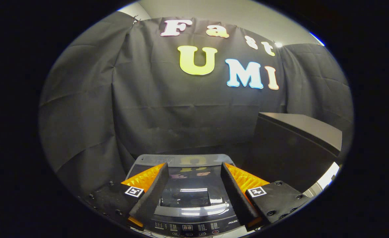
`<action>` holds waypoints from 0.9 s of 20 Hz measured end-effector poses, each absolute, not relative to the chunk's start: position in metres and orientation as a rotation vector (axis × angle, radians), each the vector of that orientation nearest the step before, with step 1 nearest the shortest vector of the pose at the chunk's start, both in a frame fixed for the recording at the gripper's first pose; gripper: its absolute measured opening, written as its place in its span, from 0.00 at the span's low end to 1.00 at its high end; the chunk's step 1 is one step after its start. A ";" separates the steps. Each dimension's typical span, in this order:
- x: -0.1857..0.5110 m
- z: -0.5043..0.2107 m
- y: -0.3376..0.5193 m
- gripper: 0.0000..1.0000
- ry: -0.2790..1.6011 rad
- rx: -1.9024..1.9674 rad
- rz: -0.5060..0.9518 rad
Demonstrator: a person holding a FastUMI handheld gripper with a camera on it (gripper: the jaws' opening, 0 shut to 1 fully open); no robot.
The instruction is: Put the clothes into the washing machine and then close the washing machine lid.
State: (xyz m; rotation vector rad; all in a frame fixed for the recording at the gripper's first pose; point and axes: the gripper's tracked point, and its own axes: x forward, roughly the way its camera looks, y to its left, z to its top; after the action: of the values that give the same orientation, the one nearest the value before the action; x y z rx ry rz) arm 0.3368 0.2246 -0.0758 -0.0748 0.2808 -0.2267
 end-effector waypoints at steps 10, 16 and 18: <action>0.254 0.002 0.200 0.98 0.164 -0.074 -0.167; 0.205 0.033 0.184 0.98 0.111 -0.066 -0.147; 0.190 0.041 0.180 0.98 0.099 -0.061 -0.141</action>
State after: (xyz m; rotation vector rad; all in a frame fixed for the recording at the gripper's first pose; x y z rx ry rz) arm 0.1898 0.1799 0.0411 -0.0611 0.0986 -0.1406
